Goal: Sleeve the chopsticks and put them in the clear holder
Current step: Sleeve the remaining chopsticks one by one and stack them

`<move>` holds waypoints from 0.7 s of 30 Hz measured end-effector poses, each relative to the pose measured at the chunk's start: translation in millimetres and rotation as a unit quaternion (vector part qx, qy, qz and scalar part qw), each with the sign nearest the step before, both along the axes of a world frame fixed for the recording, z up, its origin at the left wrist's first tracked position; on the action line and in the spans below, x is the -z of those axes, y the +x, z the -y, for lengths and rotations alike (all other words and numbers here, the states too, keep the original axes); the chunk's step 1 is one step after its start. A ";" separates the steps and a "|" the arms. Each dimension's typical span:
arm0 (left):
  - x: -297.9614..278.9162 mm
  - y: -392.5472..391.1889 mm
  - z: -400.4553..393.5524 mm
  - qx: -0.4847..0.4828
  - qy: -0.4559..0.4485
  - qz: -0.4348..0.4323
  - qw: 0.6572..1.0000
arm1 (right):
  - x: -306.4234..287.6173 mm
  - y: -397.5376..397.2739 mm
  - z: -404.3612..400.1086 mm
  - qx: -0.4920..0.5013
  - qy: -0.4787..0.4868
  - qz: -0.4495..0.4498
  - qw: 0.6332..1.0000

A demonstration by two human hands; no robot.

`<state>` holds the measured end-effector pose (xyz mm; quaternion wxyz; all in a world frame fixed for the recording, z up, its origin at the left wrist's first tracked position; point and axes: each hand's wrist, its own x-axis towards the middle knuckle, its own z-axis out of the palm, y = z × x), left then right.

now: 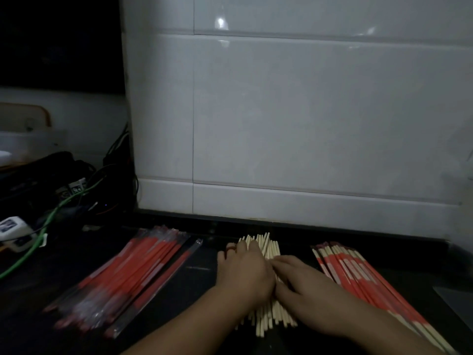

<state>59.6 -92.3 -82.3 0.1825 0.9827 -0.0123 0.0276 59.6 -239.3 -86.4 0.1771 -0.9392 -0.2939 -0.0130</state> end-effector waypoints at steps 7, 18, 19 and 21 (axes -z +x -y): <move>-15.7 0.4 6.0 -0.033 -0.280 0.003 0.959 | -2.3 -2.6 -1.4 0.023 0.022 0.026 0.999; -24.9 7.0 -91.9 -0.133 0.259 0.078 0.954 | -6.2 -5.0 -2.6 -0.017 -0.053 0.076 0.996; -21.4 6.0 -93.8 -0.135 0.261 0.055 0.954 | -7.4 -4.9 -3.0 -0.020 -0.064 0.083 0.994; -16.7 7.6 -93.7 -0.127 0.259 0.062 0.955 | -9.4 -3.6 -2.9 -0.020 -0.086 0.099 0.991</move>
